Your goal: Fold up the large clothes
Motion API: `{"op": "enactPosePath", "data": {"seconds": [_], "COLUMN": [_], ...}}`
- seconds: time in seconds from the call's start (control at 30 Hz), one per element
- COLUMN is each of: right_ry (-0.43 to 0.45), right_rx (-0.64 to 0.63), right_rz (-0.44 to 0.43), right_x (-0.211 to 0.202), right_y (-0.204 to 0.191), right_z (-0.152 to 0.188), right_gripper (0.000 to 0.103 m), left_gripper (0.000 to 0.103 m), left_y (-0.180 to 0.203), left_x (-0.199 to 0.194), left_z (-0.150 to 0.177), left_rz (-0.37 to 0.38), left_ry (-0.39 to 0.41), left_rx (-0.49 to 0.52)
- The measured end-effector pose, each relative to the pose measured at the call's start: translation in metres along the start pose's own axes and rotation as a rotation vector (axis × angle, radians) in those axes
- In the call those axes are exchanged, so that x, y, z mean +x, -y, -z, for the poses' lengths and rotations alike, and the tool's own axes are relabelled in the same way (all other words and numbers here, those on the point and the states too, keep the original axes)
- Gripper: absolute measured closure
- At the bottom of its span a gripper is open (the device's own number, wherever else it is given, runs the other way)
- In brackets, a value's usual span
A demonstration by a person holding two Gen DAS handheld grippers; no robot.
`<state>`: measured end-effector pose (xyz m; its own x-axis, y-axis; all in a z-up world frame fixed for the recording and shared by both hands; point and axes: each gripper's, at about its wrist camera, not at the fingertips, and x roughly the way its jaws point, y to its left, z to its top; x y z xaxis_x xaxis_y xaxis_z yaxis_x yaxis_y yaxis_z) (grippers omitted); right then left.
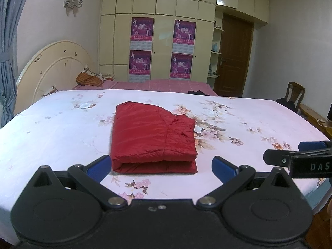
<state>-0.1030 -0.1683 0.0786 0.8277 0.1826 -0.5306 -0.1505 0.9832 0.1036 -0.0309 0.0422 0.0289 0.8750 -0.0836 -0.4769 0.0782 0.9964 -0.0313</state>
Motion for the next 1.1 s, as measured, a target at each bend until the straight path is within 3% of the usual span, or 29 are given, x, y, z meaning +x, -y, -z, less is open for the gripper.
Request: {"op": "enactPosePath", "data": {"seconds": [1.1], "right_ry": [0.003], "right_rx": [-0.007], "right_rz": [-0.006], "right_x": [-0.0011], "right_y": [0.0019], "right_z": [-0.0008], "right_gripper": [0.000], "left_gripper": [0.000], "left_y": [0.0051], "left_x": [-0.0014], "left_z": [0.0013], "left_rz": [0.001], "left_ry": [0.011], "left_rx": [0.000]}}
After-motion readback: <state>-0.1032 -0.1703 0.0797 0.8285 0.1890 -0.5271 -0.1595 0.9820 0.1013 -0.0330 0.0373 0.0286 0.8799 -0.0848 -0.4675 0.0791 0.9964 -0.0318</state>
